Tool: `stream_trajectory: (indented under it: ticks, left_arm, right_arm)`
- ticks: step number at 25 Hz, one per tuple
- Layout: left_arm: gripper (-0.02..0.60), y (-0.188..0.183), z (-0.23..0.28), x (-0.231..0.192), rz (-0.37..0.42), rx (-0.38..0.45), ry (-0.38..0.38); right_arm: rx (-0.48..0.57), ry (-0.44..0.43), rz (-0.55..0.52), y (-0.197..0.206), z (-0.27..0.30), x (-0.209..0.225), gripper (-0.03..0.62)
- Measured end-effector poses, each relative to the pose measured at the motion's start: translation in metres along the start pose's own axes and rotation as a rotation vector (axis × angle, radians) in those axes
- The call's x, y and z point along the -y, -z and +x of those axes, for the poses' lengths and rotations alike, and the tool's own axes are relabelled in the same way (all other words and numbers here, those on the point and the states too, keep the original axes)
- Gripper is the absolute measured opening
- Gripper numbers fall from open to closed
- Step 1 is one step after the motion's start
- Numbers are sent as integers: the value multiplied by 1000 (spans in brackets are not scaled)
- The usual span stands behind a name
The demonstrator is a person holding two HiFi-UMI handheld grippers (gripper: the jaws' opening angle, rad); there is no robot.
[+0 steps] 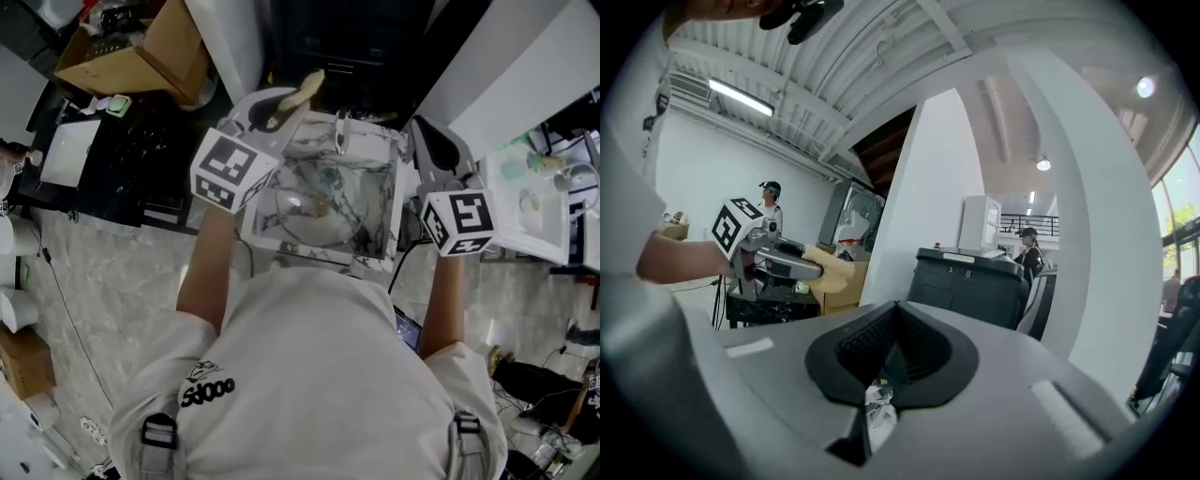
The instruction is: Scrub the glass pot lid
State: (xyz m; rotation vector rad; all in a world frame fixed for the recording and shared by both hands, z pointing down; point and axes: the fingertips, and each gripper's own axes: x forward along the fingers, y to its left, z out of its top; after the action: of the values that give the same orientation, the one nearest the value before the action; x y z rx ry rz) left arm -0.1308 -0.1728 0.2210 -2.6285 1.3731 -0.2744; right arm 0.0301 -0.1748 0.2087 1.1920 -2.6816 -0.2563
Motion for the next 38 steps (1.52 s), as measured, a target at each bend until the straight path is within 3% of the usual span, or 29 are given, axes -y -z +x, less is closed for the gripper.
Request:
stream_trajectory:
  ticks: [6,13,38]
  left_arm:
    - [57,-45,-15,-10,58,108,-81]
    - [58,-48,-11,0,162,81,-92]
    - [58,-30,-17,8,125,53,-83]
  right_arm:
    - [57,9,-51,-34,-2,-2,2]
    - [34,21,-81,-34,3,2,0]
    - [-41,-19,-56,-4,10,-14,0]
